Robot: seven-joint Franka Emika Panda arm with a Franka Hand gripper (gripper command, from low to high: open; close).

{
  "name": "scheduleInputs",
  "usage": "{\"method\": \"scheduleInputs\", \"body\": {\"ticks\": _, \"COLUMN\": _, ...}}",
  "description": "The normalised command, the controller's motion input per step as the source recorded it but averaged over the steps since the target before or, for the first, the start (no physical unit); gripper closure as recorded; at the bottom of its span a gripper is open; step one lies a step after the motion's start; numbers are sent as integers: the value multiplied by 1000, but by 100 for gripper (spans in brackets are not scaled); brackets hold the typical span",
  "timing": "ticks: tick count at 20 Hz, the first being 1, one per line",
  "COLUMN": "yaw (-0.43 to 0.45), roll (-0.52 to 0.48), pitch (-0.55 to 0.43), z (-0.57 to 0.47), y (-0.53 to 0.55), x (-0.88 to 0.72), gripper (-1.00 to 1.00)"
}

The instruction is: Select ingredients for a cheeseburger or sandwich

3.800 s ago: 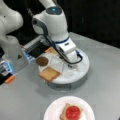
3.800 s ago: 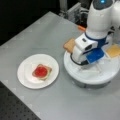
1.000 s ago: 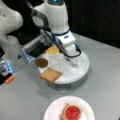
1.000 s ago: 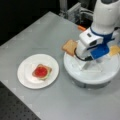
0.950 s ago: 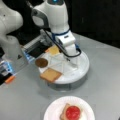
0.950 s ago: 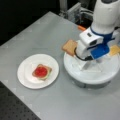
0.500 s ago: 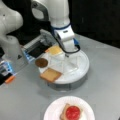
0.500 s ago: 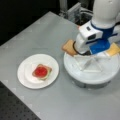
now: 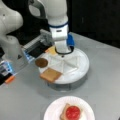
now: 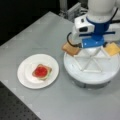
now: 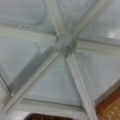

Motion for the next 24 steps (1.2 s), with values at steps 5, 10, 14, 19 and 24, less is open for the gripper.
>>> {"method": "scheduleInputs", "body": {"ticks": 5, "yaw": -422, "roll": -92, "pitch": -13, "z": 190, "y": -241, "x": 74, "gripper": -100}}
{"method": "scheduleInputs", "body": {"ticks": 10, "yaw": -352, "roll": 81, "pitch": 111, "z": 257, "y": -283, "x": 128, "gripper": -100}}
{"method": "scheduleInputs", "body": {"ticks": 14, "yaw": -344, "roll": 253, "pitch": 244, "z": 301, "y": -232, "x": 170, "gripper": -100}}
{"method": "scheduleInputs", "body": {"ticks": 19, "yaw": -286, "roll": 314, "pitch": 256, "z": 249, "y": -210, "x": 221, "gripper": -100}}
{"method": "scheduleInputs", "body": {"ticks": 24, "yaw": -202, "roll": 328, "pitch": 260, "z": 226, "y": -257, "x": 261, "gripper": -100}}
